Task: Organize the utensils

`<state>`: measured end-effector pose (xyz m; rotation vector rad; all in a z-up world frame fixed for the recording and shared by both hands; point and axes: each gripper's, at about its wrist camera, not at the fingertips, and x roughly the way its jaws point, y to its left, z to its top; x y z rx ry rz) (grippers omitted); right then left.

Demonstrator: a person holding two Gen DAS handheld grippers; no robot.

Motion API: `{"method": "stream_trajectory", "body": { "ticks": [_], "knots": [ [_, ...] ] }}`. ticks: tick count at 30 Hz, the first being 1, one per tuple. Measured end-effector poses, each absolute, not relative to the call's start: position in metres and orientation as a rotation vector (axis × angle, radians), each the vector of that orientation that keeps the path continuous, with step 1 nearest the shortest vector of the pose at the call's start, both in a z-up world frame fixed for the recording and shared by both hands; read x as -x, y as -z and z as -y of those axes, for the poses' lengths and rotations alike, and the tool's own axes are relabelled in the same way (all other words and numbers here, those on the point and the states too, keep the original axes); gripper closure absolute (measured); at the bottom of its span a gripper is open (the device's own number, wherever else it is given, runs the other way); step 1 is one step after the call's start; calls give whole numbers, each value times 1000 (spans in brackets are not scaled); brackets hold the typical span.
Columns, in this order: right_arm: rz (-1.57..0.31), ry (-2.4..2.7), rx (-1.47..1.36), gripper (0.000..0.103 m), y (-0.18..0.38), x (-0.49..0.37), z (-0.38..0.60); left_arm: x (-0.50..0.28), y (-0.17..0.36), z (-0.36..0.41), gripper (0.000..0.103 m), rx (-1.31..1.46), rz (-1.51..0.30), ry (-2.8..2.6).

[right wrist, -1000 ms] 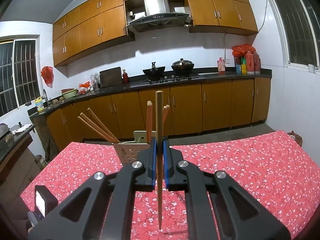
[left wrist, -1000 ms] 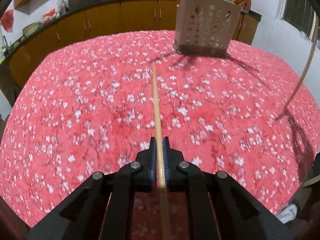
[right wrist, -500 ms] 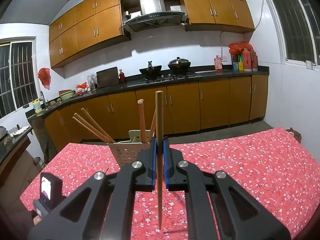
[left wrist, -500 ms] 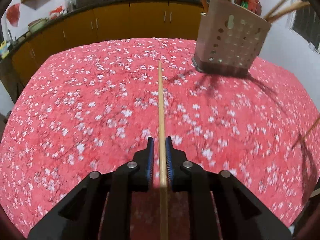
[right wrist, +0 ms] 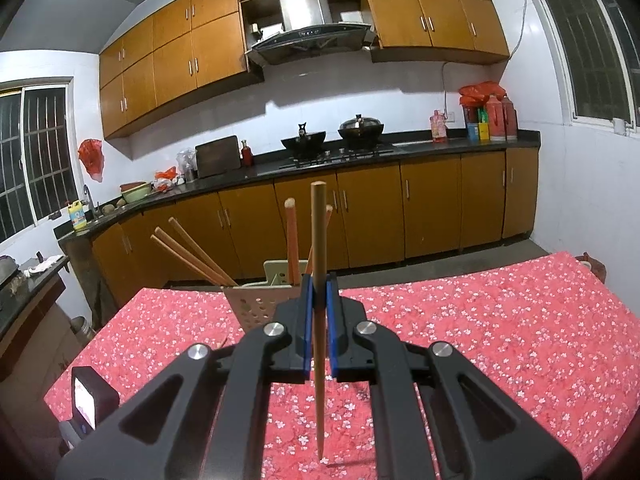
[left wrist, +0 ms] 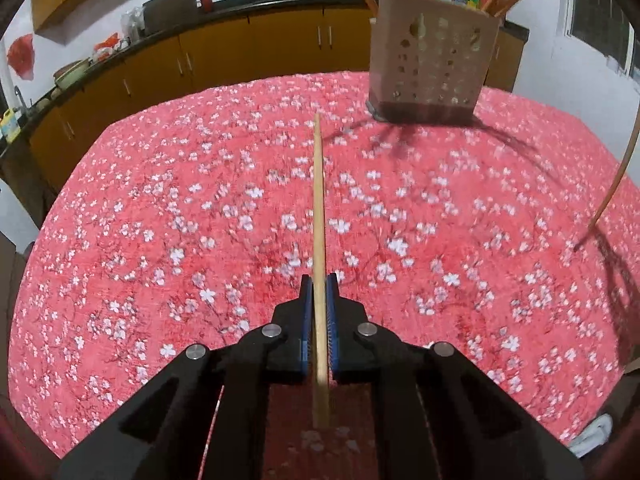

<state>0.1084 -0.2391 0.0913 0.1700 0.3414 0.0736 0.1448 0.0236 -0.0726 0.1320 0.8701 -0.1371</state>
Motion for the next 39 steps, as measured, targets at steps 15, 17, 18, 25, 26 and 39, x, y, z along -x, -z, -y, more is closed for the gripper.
{"method": "stream_trajectory", "body": {
  "ticks": [15,17,18,25,26,39],
  "knots": [
    [-315,-75,-178,95,-97,-104,242,-134,-23,-45,95,-7,-632,152],
    [-310,-76,-175,95,-98,-104,242,-134,-30,-48,95,8,-612,147],
    [-309,-77,-175,95,-98,-104,242,-135,-34,-50,95,16,-602,144],
    [-294,-81,-166,95,-104,-103,242,-142,-49,-48,96,21,-566,132],
    [-284,-84,-165,95,-107,-102,241,-143,-53,-47,96,21,-558,133],
    [-106,-144,-160,95,-164,-100,226,-150,-135,-20,96,74,-366,202]
  ]
}}
